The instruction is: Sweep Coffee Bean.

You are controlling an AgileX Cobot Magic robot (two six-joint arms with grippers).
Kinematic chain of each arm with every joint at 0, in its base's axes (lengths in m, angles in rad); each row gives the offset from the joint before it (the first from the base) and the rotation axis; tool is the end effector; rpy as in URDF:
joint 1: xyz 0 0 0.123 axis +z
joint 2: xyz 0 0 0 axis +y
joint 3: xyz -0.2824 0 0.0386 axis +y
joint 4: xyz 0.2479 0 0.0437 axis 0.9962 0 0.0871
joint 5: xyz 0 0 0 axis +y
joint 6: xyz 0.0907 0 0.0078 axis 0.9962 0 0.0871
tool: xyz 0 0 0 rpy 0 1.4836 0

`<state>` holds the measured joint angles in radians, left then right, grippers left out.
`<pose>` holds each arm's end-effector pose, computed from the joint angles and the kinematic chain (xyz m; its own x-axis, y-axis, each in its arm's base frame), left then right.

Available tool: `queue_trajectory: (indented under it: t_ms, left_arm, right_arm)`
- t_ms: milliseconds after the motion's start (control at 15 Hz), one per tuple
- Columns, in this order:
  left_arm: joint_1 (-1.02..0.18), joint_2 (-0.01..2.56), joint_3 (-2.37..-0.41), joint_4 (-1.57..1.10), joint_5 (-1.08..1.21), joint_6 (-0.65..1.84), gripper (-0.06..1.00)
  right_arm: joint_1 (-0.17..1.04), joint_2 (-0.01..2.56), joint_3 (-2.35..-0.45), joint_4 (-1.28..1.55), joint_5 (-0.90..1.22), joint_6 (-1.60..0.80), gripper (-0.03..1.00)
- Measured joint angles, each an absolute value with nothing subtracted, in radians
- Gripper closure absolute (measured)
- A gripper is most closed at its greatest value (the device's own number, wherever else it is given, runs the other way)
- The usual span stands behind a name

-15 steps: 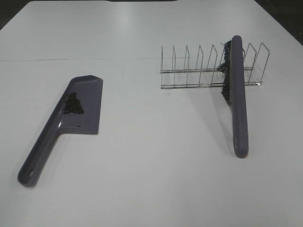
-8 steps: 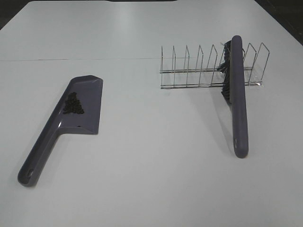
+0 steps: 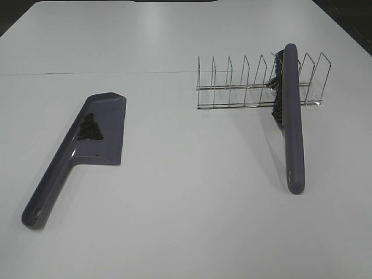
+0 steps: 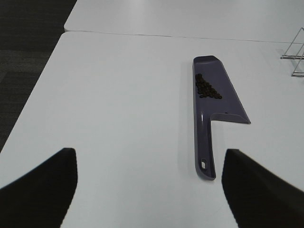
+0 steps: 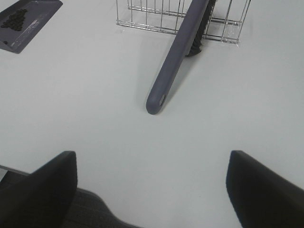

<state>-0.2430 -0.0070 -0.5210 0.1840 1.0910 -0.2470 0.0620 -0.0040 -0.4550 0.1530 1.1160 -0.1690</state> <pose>-0.0066 0.0169 0.2816 -0.4484 -0.0521 -0.8923 0.0252 0.9972 -0.0709 -0.0044 0.0122 0.2611 -0.5139 -0.1323 -0.8476 -0.2300 0.9731 -0.0125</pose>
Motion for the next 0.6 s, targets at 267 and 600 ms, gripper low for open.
queue_trajectory:
  t_ms: [267, 600]
  left_arm:
    - [-0.243, -0.007, -0.521, 0.184, 1.091, -0.247, 0.18]
    - [-0.243, -0.007, -0.521, 0.184, 1.091, -0.247, 0.18]
  right_arm:
    - [0.062, -0.004, -0.455, 0.153, 1.116, -0.169, 0.22]
    - [0.062, -0.004, -0.455, 0.153, 1.116, -0.169, 0.22]
